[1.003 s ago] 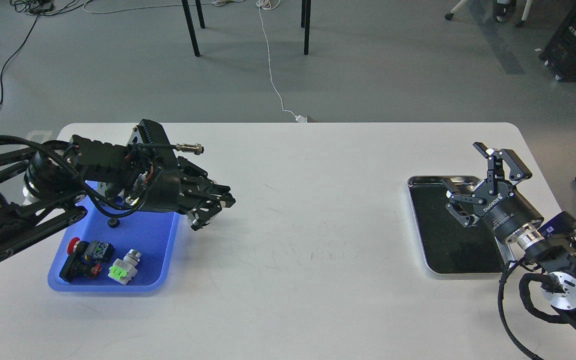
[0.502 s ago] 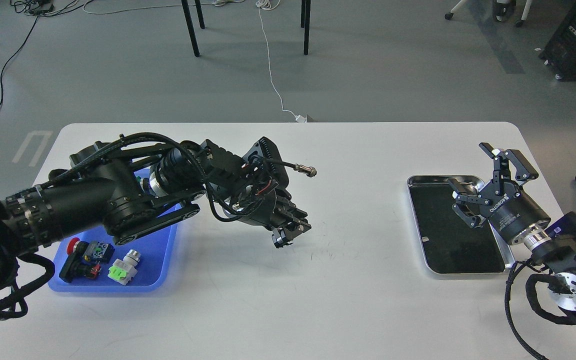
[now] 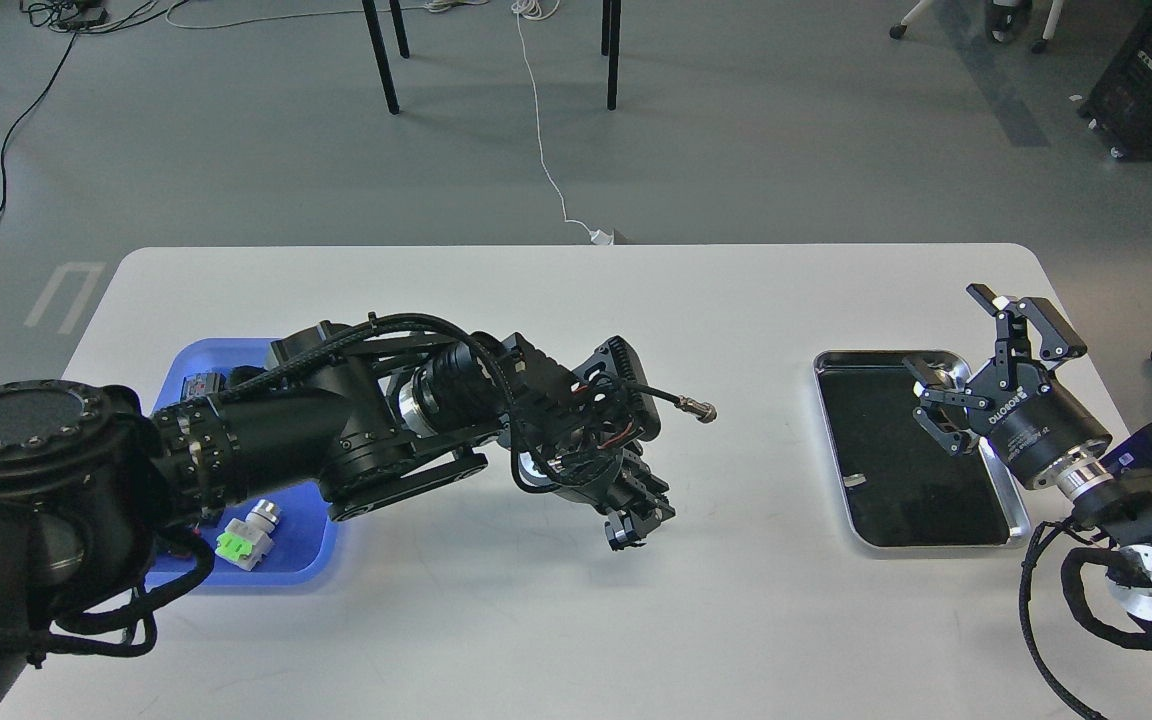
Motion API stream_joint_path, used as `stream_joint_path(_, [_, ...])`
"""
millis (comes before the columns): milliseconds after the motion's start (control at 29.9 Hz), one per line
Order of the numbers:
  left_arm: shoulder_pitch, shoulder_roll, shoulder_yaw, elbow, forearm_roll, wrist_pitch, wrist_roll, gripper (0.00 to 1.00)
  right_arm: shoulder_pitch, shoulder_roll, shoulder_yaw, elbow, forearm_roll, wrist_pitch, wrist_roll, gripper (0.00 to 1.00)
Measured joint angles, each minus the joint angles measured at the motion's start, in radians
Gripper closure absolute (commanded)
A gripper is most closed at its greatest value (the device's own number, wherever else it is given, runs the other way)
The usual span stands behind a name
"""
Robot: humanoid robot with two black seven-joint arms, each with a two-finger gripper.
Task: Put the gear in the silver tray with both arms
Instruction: 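Lift the gear and carry it toward the table center, then release the gear onto the table and pull the left arm back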
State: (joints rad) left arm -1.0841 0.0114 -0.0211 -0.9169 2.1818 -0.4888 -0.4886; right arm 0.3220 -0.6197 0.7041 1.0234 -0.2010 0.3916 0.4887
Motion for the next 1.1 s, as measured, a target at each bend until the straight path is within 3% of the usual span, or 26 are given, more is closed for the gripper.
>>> stream_joint_path(134, [0.001,-0.010,0.009,0.020,0.000,0.000,0.000,0.75,-0.003,-0.004,0.000,0.000,0.000,0.000,0.000,0.01])
stream_joint_path(301, [0.005,-0.011,0.012,0.027,0.000,0.000,0.000,0.46,-0.005,-0.012,0.001,0.000,0.000,0.001,0.000,0.01])
stream_joint_path(535, [0.008,-0.011,0.008,0.026,0.000,0.001,0.000,0.27,-0.008,-0.012,0.001,0.001,0.000,0.001,0.000,0.01])
stream_joint_path(702, [-0.003,0.008,-0.024,-0.024,0.000,0.017,0.000,0.02,-0.008,-0.012,0.000,0.003,0.000,0.001,0.000,0.01])
stream_joint_path(903, [0.012,0.132,-0.151,-0.145,-0.204,0.128,0.000,0.02,-0.008,-0.013,-0.010,0.006,-0.004,0.005,0.000,0.01])
stream_joint_path(1103, [0.195,0.328,-0.230,-0.298,-0.713,0.338,0.000,0.02,-0.005,-0.020,-0.020,0.056,-0.137,0.011,0.000,0.01])
